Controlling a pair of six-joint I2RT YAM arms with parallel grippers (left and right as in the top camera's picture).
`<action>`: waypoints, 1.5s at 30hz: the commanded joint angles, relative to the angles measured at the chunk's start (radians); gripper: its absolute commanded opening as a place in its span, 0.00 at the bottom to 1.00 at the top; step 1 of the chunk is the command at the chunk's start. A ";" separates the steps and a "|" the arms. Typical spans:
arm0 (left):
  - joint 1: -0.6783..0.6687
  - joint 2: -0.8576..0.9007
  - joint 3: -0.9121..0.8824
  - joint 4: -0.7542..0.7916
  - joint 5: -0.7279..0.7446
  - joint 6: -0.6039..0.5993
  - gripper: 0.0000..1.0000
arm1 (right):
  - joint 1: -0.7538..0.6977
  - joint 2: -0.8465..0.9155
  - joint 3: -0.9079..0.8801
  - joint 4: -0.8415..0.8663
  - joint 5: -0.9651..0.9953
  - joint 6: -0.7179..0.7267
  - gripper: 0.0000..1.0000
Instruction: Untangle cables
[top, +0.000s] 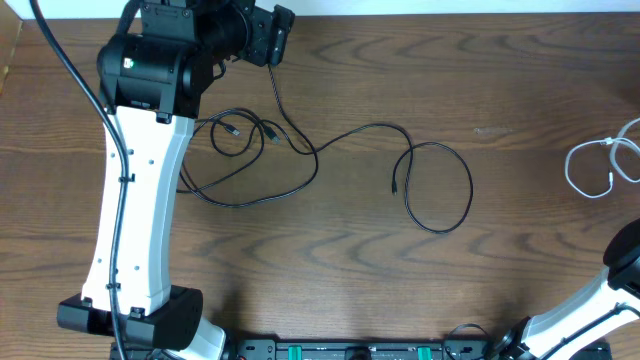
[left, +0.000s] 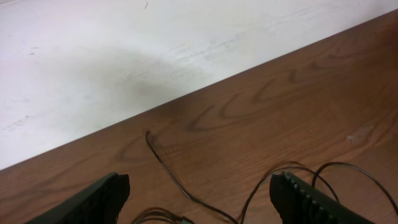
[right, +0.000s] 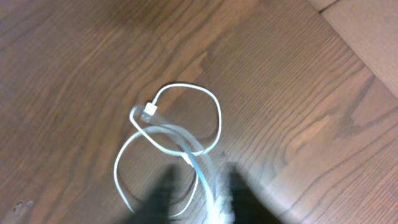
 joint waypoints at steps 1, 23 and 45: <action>-0.003 -0.021 0.000 -0.003 0.012 -0.001 0.77 | 0.002 -0.002 0.017 -0.003 -0.014 0.008 0.67; -0.003 -0.021 0.000 -0.002 0.012 -0.001 0.77 | 0.142 -0.007 0.019 0.009 -0.222 -0.107 0.92; -0.003 -0.021 0.000 0.002 -0.022 0.006 0.77 | 0.554 -0.028 0.019 -0.012 -0.322 -0.151 0.99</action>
